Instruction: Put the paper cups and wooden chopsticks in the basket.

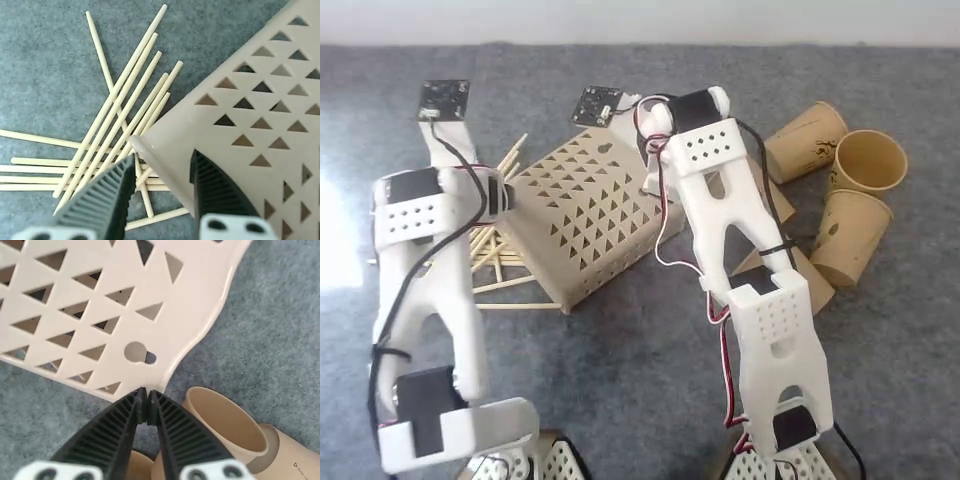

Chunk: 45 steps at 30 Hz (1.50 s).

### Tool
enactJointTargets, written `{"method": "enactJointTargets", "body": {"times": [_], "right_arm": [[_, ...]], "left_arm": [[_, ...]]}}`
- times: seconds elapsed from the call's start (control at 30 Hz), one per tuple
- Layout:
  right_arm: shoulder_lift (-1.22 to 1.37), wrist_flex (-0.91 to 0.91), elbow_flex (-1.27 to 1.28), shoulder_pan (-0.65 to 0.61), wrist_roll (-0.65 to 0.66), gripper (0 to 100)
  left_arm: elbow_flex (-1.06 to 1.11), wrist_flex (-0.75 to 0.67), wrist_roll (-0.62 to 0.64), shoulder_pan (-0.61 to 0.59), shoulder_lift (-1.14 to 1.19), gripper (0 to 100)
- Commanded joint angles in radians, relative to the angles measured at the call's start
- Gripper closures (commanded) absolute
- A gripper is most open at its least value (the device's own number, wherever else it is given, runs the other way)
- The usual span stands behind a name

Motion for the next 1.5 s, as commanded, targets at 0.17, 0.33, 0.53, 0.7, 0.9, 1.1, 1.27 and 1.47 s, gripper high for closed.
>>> {"method": "enactJointTargets", "body": {"times": [0.17, 0.33, 0.53, 0.7, 0.9, 1.1, 1.27, 1.47], "right_arm": [[-0.133, 0.036, -0.048, 0.001, -0.012, 99.1], [-0.076, -0.005, -0.052, 0.050, -0.015, 99.0], [-0.054, -0.166, -0.054, 0.110, -0.176, 99.0], [-0.050, -0.209, -0.052, 0.124, -0.258, 98.7], [-0.022, -0.216, -0.051, 0.127, -0.253, 86.3], [-0.018, -0.278, -0.051, 0.122, -0.239, 91.4], [-0.013, -0.288, -0.046, 0.125, -0.166, 98.0], [0.054, -0.294, -0.051, 0.125, -0.161, 99.1]], "left_arm": [[0.019, -0.002, -0.072, -0.081, 0.089, 84], [-0.044, 0.095, -0.069, -0.034, 0.087, 84], [-0.202, 0.269, -0.068, 0.038, -0.008, 84], [-0.194, 0.318, -0.074, 0.032, -0.068, 84], [-0.193, 0.321, -0.075, 0.035, -0.063, 84], [-0.131, 0.255, -0.075, 0.005, -0.063, 85], [-0.154, 0.233, -0.075, -0.068, -0.071, 99], [-0.148, 0.235, -0.141, -0.084, -0.063, 98]]}}
